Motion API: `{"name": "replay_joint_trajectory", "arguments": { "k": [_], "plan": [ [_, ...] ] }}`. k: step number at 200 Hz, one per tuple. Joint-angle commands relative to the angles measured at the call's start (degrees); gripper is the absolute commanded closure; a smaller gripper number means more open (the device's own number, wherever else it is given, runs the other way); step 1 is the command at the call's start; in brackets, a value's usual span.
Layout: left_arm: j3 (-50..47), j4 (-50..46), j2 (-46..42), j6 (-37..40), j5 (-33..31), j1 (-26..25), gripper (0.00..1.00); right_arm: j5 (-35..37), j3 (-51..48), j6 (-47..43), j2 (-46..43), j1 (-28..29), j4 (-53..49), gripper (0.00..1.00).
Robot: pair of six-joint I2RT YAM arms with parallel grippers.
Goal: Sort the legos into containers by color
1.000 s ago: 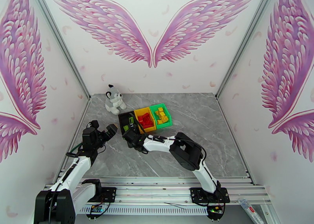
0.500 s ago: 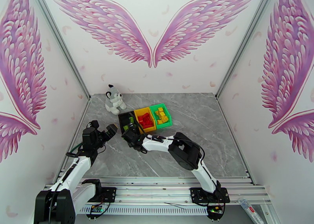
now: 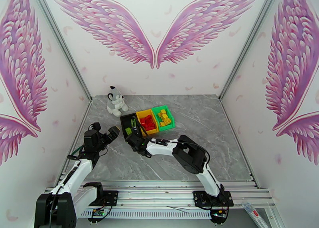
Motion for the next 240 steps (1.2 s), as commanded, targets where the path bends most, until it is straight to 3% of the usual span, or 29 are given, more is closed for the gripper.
{"name": "replay_joint_trajectory", "arguments": {
  "k": [1, 37, 74, 179, 210, 240],
  "plan": [
    [2.64, -0.06, 1.18, 1.47, 0.90, -1.15, 0.01, 0.08, -3.59, 0.82, -5.34, 0.75, 1.86, 0.73],
    [3.10, -0.95, 0.67, 2.11, -0.50, -2.46, 0.01, 1.72, -5.52, -0.58, -9.63, 0.66, 1.29, 0.73],
    [2.64, -2.96, -2.56, 2.28, -3.43, -1.82, 0.01, 1.96, -1.25, -2.72, -9.84, 0.18, -0.78, 0.72],
    [-0.85, -3.76, -9.00, -0.70, -3.59, 3.91, 0.01, 3.21, 30.11, -8.58, 5.79, -4.49, -12.64, 0.67],
    [-0.84, -3.52, -8.98, -0.80, -3.05, 3.96, 0.01, 2.30, 41.83, -9.52, 12.08, -5.51, -18.17, 0.53],
    [-0.60, -3.57, -8.97, -0.62, -2.63, 3.95, 0.01, 1.51, 43.34, -10.08, 12.42, -5.71, -18.82, 0.44]
  ]
}}
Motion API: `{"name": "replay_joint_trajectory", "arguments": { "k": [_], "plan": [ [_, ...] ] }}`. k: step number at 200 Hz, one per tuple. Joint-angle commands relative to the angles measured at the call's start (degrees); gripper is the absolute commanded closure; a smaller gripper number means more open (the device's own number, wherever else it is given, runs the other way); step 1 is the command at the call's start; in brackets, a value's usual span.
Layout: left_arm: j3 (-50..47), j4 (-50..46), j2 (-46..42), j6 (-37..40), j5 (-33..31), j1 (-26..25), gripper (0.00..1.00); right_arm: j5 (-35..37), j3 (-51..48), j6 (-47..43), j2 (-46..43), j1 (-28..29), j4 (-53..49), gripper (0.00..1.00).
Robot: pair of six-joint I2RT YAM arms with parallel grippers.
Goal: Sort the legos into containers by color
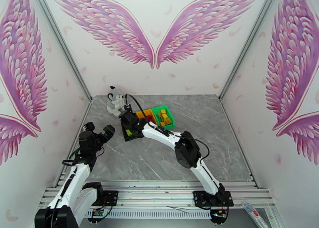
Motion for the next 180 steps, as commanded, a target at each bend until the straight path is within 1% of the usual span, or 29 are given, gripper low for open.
{"name": "replay_joint_trajectory", "arguments": {
  "k": [1, 22, 50, 84, 107, 117, 136, 147, 171, 180],
  "plan": [
    [-0.37, -0.43, -0.78, -0.14, 0.81, 0.32, 0.01, -0.75, 2.17, -1.10, 0.18, -0.07, -3.57, 0.44],
    [-0.38, -0.34, -0.82, 0.16, 1.09, 0.29, 0.01, -1.28, -0.25, -1.38, -2.24, -0.01, -2.84, 0.41],
    [-0.15, -1.08, -1.84, 1.54, 0.68, -0.06, 0.01, -0.44, -10.27, -2.09, -9.78, 0.32, 1.58, 0.31],
    [0.21, -2.90, -6.27, 4.85, -4.50, -1.76, 0.01, 1.17, -25.48, -2.85, -23.04, 0.08, 8.10, 0.16],
    [0.70, -3.13, -9.39, 5.40, -8.14, -4.49, 0.01, 3.62, -33.12, -3.93, -32.68, -0.10, 11.34, 0.08],
    [0.98, -2.98, -10.76, 5.54, -10.80, -6.48, 0.01, 5.02, -35.69, -4.52, -36.56, -0.10, 12.49, 0.05],
    [1.49, -1.47, -12.28, 5.69, -19.47, -11.44, 0.01, 8.57, -39.78, -5.04, -43.26, -0.26, 13.73, 0.00],
    [3.13, -1.15, -12.01, 7.11, -24.65, -14.35, 0.01, 10.88, -42.38, -5.34, -47.14, -0.34, 14.85, 0.01],
    [11.20, -5.19, -9.37, 11.41, -37.01, -19.22, 0.01, 16.75, -48.90, -5.89, -56.48, -1.03, 19.30, 0.01],
    [14.84, -7.05, -7.96, 12.51, -39.35, -19.75, 0.01, 17.88, -50.63, -6.10, -59.61, -1.44, 20.02, 0.01]
  ]
}}
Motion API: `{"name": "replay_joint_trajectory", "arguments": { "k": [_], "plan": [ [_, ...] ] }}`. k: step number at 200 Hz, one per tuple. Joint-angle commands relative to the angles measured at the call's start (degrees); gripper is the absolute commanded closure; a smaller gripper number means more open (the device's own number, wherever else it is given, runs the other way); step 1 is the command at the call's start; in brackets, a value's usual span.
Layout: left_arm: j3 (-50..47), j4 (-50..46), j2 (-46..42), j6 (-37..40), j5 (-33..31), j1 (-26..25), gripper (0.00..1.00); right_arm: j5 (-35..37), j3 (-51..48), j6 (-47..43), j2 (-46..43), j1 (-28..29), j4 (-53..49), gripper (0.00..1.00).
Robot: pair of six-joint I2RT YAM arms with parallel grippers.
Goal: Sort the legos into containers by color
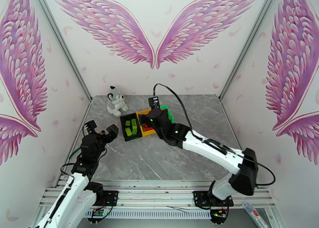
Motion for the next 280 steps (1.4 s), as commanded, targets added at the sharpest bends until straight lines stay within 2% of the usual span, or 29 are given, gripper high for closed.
{"name": "replay_joint_trajectory", "arguments": {
  "k": [1, 25, 45, 62, 82, 92, 104, 116, 126, 173, 201, 225, 234, 249, 261, 280],
  "plan": [
    [9.84, -3.30, 2.17, 4.90, -14.01, -1.92, 0.01, 7.36, -5.00, -1.30, -6.83, -1.19, 4.56, 0.01],
    [18.77, -6.92, 4.75, 4.76, -15.47, -2.40, 0.01, 6.01, -8.74, -3.19, -13.80, -3.11, 6.51, 0.01],
    [22.54, -4.37, 6.26, 3.48, -19.59, -3.39, 0.01, 4.73, -19.88, -11.39, -19.62, -3.27, 23.31, 0.01],
    [20.30, 6.59, 7.35, 6.35, -20.44, -3.38, 0.01, 0.24, -29.46, -18.72, -25.17, -3.36, 36.28, 0.01],
    [16.60, 20.13, 9.32, 16.47, -14.76, -3.42, 0.01, -1.10, -31.91, -22.23, -29.62, -4.25, 35.40, 0.01],
    [16.30, 20.63, 9.54, 20.27, -13.73, -3.42, 0.01, -0.35, -31.32, -22.54, -30.33, -5.49, 33.26, 0.01],
    [15.49, 19.42, 9.43, 20.33, -14.64, -3.25, 0.01, 0.82, -30.66, -22.76, -30.31, -7.50, 31.67, 0.01],
    [13.47, 21.67, 10.12, 20.44, -14.90, -2.98, 0.01, 1.57, -30.93, -23.37, -29.74, -10.52, 31.53, 0.01],
    [10.84, 24.79, 11.48, 23.93, -15.05, -2.90, 0.01, 2.14, -32.11, -23.93, -29.02, -13.42, 32.39, 0.01],
    [0.53, 36.12, 23.99, 38.17, -29.83, -2.81, 0.01, 1.78, -40.90, -20.99, -19.91, -29.50, 36.08, 0.01],
    [-3.47, 39.55, 29.66, 39.46, -33.69, -1.69, 0.01, 1.57, -46.35, -20.06, -12.47, -36.05, 40.59, 0.01],
    [-3.80, 40.13, 33.37, 37.96, -35.27, -0.89, 0.01, -2.70, -52.44, -17.01, -8.36, -39.80, 48.21, 0.01],
    [-3.33, 38.08, 33.13, 37.49, -32.62, -0.35, 0.01, -4.07, -53.98, -16.02, -6.69, -40.70, 51.16, 0.01],
    [-2.91, 38.08, 33.54, 37.00, -31.62, 0.52, 0.01, -6.41, -55.89, -17.38, -3.41, -41.27, 58.14, 0.01],
    [-2.37, 37.02, 33.64, 36.24, -29.84, 1.93, 0.01, -9.75, -55.64, -19.17, -2.70, -41.37, 59.18, 0.01],
    [-3.33, 40.00, 34.19, 39.18, -26.60, 3.63, 0.01, -11.86, -56.88, -20.65, 1.17, -42.01, 66.41, 0.01]
  ]
}}
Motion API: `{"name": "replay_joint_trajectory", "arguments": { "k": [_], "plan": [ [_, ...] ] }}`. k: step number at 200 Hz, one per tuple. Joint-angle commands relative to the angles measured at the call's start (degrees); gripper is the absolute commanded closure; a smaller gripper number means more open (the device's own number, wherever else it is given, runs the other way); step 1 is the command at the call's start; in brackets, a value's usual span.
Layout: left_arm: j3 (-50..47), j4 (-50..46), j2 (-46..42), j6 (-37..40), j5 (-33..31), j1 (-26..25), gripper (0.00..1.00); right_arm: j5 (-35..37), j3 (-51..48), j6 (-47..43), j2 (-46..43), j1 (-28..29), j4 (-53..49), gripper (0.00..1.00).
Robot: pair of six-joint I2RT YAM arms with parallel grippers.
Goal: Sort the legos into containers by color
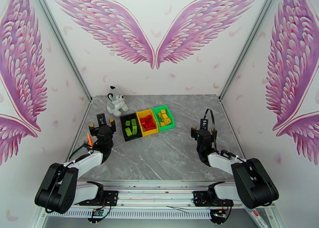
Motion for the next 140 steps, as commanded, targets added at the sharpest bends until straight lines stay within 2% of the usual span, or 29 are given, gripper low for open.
{"name": "replay_joint_trajectory", "arguments": {
  "k": [1, 9, 16, 23, 30, 41, 53, 64, 79, 99, 107, 120, 124, 133, 140],
  "plan": [
    [0.13, 4.18, 1.10, 2.54, 3.55, 1.87, 0.01, -5.47, -1.10, -1.15, 3.64, -0.96, 13.17, 0.01],
    [-0.35, 6.93, 2.32, 4.25, 3.62, 2.46, 0.01, -6.63, -1.30, 0.09, 5.79, -2.03, 14.90, 0.01],
    [0.34, 4.28, 1.76, 3.59, 5.38, 3.02, 0.01, -8.40, -1.63, -0.82, 7.23, -2.43, 18.18, 0.00],
    [0.08, 4.88, 1.68, 3.86, 9.16, 4.02, 0.01, -10.54, -0.81, -0.63, 6.55, -2.55, 14.82, 0.01],
    [-0.52, 7.29, 1.95, 4.49, 9.44, 4.01, 0.01, -11.38, -0.43, -0.17, 6.54, -3.07, 13.60, 0.01],
    [-1.74, 10.10, 1.88, 4.81, 10.98, 4.26, 0.01, -13.10, -1.57, -0.11, 7.93, -3.39, 16.43, 0.01],
    [-2.53, 11.30, 1.60, 5.27, 11.71, 4.19, 0.01, -11.90, -2.67, -1.10, 11.73, -3.41, 24.21, 0.00],
    [-3.77, 13.31, 1.25, 6.10, 12.65, 3.81, 0.01, -12.05, -1.08, 0.47, 8.98, -3.61, 16.63, 0.01],
    [-4.29, 12.61, 0.47, 6.55, 11.36, 2.78, 0.01, -12.21, -0.37, -0.02, 10.40, -3.83, 17.36, 0.01],
    [-3.37, 6.37, 1.24, 3.54, 7.75, 2.40, 0.01, -12.12, 0.01, 0.19, 10.10, -3.85, 16.25, 0.01],
    [-6.21, 11.99, 4.71, 2.28, 8.19, 3.04, 0.01, -12.12, 0.04, 0.27, 9.86, -3.83, 15.89, 0.01],
    [-13.15, 35.89, 13.57, 4.83, 10.57, 2.92, 0.01, -12.12, 0.04, 0.43, 9.87, -3.83, 15.86, 0.01],
    [-14.18, 40.50, 15.83, 4.98, 11.04, 3.00, 0.01, -12.10, -0.02, 0.26, 9.97, -3.83, 16.08, 0.01],
    [-14.13, 43.03, 18.28, 5.95, 12.35, 2.78, 0.01, -12.17, 0.02, 0.25, 9.84, -3.83, 15.73, 0.01],
    [-13.61, 40.51, 17.40, 5.81, 11.83, 2.39, 0.01, -12.13, 0.05, 0.42, 9.82, -3.85, 15.62, 0.01]
  ]
}}
